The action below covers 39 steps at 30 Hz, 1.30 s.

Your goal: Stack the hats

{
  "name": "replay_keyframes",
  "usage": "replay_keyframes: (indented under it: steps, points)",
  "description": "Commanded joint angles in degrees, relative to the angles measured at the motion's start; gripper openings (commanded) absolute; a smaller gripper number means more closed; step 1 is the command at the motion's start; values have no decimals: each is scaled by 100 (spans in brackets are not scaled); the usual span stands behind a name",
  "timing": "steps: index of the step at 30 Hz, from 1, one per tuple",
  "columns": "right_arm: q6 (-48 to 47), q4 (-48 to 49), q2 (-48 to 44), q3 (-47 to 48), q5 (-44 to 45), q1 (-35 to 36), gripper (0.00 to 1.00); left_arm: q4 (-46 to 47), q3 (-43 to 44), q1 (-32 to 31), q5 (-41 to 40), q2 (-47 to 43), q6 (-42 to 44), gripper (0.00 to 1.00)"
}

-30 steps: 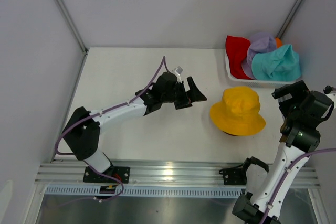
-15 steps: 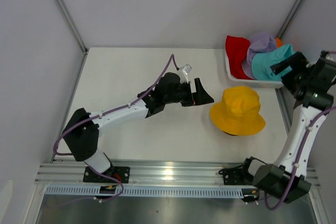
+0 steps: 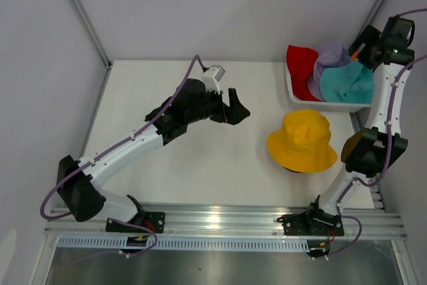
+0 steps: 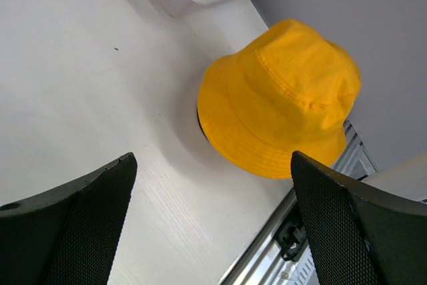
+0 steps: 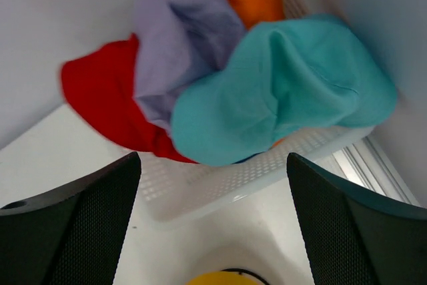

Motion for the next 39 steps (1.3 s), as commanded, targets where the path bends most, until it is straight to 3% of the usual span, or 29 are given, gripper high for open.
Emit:
replay_keyframes:
  steps: [1,9,12,13,14,19,20,21,23,29,34,39]
  points:
    - [-197,-252,257,39,695,-81,93,-167,-33,179,-254,-367,461,100]
    - [-232,215,1038,203,581,-64,90,-545,-7,452,-183,-332,637,100]
    - [-373,276,1451,528,607,-20,72,-580,-60,566,-201,-314,664,99]
    - [-408,416,1522,564,668,6,57,-580,-77,618,-201,-306,681,99]
    - [-495,531,1531,556,816,24,50,-589,-69,636,-192,-279,699,100]
    - [-838,1120,1505,652,554,50,35,-659,-33,768,-78,-165,690,99]
    - [-874,1103,1522,748,537,50,27,-668,-33,777,-78,-165,707,99]
    - [-883,1060,1531,880,519,50,13,-677,-42,794,-78,-165,708,99]
    - [-865,866,1488,1240,467,50,0,-720,-51,803,-104,-174,725,99]
    - [-1041,611,619,1435,510,314,0,-756,-16,812,1,-305,831,99]
    - [-901,-98,-435,1531,-366,393,0,-712,-138,812,212,-630,778,100]
    - [-927,-733,-1297,1461,-535,411,0,-563,-498,803,493,-1034,523,100]
